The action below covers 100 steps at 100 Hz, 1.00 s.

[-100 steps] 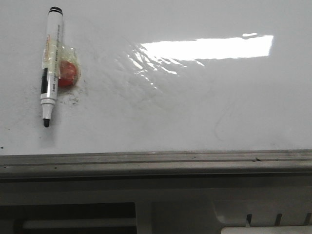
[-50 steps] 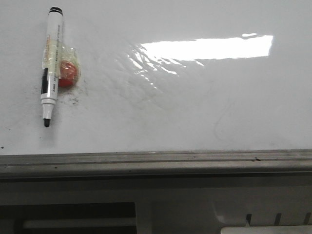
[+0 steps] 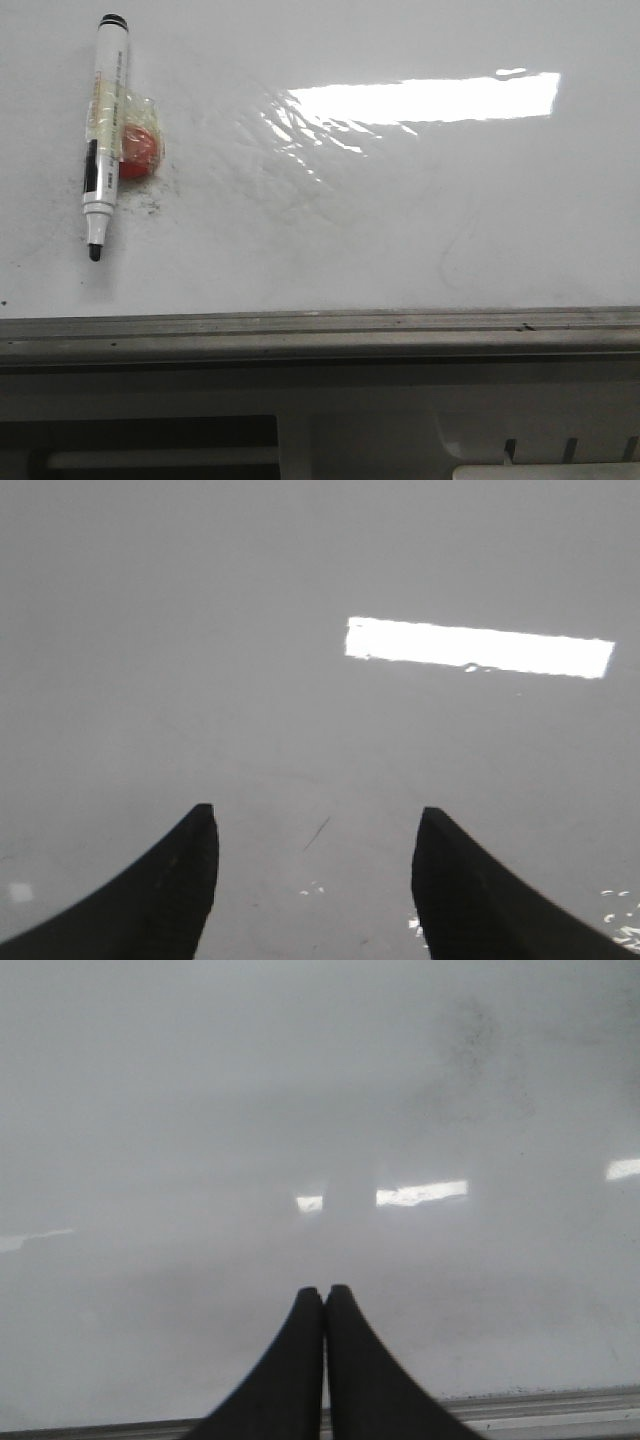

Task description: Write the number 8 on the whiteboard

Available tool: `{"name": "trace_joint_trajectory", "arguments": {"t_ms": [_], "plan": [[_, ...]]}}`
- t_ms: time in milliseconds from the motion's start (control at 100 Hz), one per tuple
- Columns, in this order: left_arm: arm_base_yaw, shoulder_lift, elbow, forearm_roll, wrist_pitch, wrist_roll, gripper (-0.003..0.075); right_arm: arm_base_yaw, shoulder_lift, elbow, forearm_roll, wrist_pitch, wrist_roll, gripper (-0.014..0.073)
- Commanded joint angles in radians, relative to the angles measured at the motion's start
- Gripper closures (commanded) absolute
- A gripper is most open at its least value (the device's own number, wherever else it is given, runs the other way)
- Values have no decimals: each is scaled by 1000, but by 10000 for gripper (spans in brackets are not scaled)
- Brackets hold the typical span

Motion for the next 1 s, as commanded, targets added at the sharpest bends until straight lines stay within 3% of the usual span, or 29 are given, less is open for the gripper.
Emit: {"name": "trace_joint_trajectory", "arguments": {"t_ms": [0,390,530,740,990], "plan": [[-55,58,-29,16,-142,2,310,-2,21,-34,5,-73,-4,657],[-511,370,-29,-4,-294,2,311,-2,21,-34,5,-64,-4,657],[-631,475,-32,-8,-377,2,311,-2,21,-34,5,-64,-4,657],[-740,630,-54,-76,-494,-11,312,-2,21,-34,5,-56,-4,657],[-770,781,-86,-97,-545,-11,312,-1,21,-34,5,-47,-4,657]]}}
